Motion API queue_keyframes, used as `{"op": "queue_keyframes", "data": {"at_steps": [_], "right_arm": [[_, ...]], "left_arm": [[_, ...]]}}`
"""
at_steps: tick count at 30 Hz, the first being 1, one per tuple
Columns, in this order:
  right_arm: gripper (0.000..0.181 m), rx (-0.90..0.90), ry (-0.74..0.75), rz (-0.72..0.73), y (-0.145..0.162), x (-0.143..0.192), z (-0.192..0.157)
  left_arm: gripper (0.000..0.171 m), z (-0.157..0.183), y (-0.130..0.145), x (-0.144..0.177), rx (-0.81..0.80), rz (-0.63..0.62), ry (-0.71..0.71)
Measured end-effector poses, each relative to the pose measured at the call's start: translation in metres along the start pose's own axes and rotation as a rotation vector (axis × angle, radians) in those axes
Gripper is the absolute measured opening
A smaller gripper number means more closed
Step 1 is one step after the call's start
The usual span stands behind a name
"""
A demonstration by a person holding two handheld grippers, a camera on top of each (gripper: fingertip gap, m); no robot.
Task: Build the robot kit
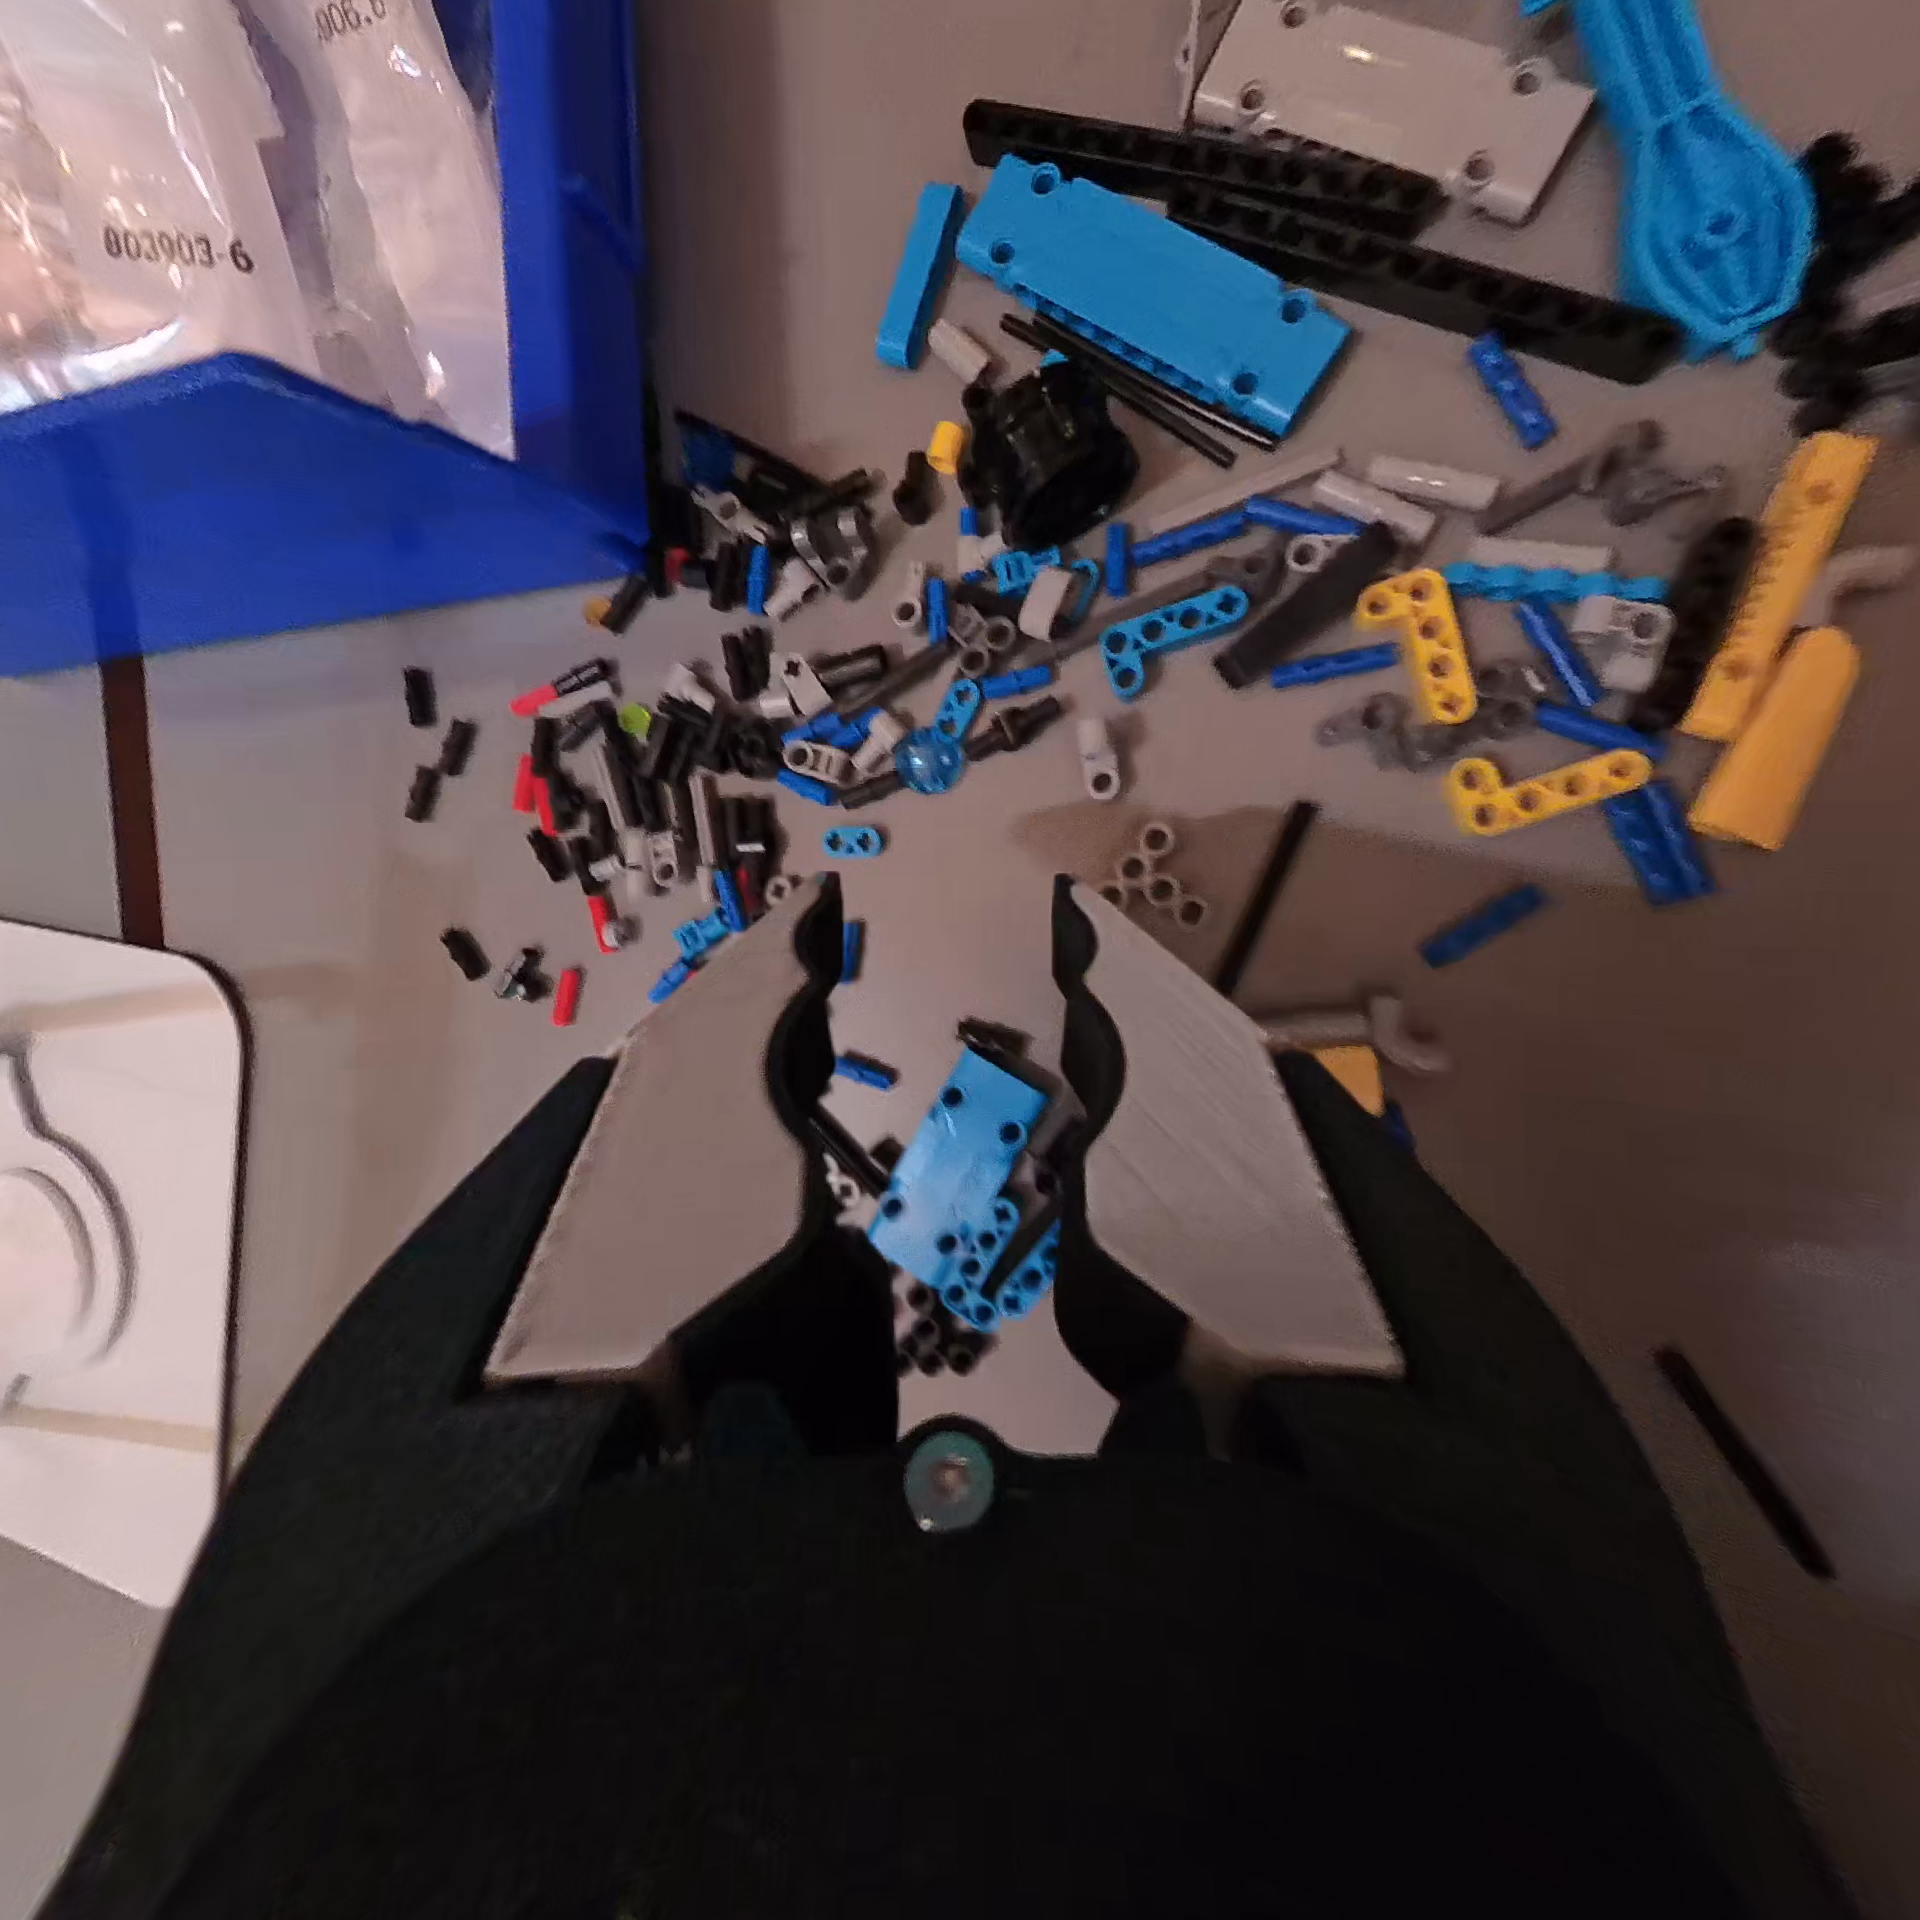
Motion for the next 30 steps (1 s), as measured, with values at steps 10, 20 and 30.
{"op": "queue_keyframes", "data": {"at_steps": [10, 20, 30], "right_arm": [[0.042, -0.024, 0.007, 0.015, 0.001, 0.002, 0.005], [0.040, -0.061, -0.023, 0.001, 0.005, 0.000, 0.007], [0.040, -0.088, -0.047, -0.004, 0.007, -0.002, 0.008]], "left_arm": [[0.042, -0.017, -0.003, -0.024, 0.120, -0.014, 0.079], [0.030, -0.011, -0.024, -0.032, -0.092, -0.014, 0.120], [0.013, -0.020, -0.032, -0.047, -0.092, -0.076, 0.273]]}}
Point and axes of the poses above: each gripper's, where its closed fingertips meet, x back along the fingers, y out of its underside, z = x × y across the jaws, the point moved 5 cm from there along x, back along the fingers, and after that the axes turned 8 degrees about x, right-handed, at the moved point
